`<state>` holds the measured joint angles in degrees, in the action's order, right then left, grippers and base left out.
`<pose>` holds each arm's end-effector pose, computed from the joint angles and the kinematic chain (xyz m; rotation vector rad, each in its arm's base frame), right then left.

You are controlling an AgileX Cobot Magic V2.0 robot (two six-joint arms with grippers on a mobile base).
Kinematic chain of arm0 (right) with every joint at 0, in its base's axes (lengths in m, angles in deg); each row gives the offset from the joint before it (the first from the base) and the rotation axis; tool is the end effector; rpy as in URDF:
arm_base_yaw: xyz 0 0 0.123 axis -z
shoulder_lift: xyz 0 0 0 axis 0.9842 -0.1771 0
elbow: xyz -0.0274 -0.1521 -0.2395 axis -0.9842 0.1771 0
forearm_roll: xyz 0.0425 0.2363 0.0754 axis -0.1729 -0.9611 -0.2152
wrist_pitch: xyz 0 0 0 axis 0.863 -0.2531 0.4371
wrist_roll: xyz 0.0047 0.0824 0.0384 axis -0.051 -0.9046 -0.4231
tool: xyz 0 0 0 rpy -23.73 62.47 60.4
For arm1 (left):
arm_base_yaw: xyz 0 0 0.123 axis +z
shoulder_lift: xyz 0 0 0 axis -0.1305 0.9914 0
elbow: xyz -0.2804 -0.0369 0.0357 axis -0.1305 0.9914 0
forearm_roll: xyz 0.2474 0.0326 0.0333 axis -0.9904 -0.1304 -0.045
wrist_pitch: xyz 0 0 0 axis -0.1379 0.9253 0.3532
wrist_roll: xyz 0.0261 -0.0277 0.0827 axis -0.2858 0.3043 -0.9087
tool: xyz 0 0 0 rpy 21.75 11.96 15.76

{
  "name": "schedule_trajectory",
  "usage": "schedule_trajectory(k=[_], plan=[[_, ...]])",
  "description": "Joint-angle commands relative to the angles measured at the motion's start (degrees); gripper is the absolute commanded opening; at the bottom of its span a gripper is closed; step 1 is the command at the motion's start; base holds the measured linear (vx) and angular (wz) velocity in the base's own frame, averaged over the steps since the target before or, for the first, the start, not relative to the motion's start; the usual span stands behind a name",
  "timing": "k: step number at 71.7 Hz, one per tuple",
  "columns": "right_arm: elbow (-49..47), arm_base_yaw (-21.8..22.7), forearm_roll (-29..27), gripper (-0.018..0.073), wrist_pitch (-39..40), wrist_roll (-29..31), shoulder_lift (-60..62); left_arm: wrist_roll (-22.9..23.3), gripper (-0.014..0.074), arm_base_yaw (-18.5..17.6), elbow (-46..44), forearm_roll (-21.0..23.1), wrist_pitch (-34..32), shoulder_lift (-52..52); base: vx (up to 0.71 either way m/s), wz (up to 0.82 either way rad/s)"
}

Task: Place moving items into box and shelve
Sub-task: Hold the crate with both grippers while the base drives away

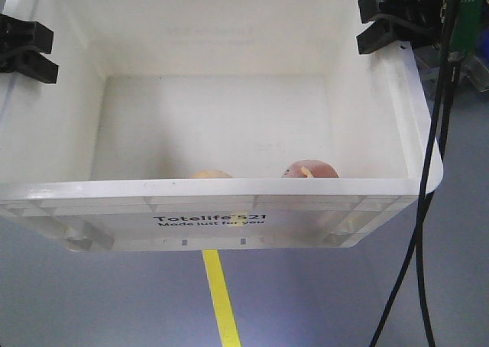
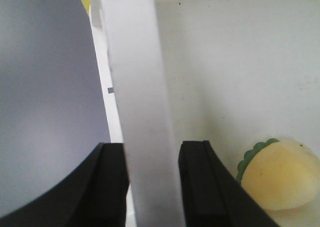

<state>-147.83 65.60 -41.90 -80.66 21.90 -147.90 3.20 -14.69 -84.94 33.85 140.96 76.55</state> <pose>0.2820 0.0942 0.4122 -0.3825 2.4813 0.4177 0.2563 -0.0516 0.4019 0.1127 2.5514 -0.3583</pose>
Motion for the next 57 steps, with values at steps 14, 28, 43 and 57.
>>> schedule_trajectory(k=[14, 28, 43, 57], plan=[[-2.47, -0.86, -9.35, -0.0012, 6.22, 1.07, 2.58, -0.74, -0.0027, -1.11, -2.5, 11.57, -6.83, -2.3, 0.4, -0.45], [-2.47, -0.86, -9.35, -0.0012, 6.28, 1.07, 2.58, -0.74, -0.0027, -1.11, -2.5, 11.55, -6.83, -2.3, 0.38, -0.51], [-2.47, -0.86, -9.35, -0.0012, 6.22, 1.07, 2.58, -0.74, -0.0027, -1.11, -2.5, 11.55, -6.83, -2.3, 0.35, -0.54], [-2.47, -0.86, -9.35, -0.0012, 6.22, 1.07, 2.58, -0.74, -0.0027, -1.11, -2.5, 11.55, -6.83, -2.3, 0.32, -0.52]])
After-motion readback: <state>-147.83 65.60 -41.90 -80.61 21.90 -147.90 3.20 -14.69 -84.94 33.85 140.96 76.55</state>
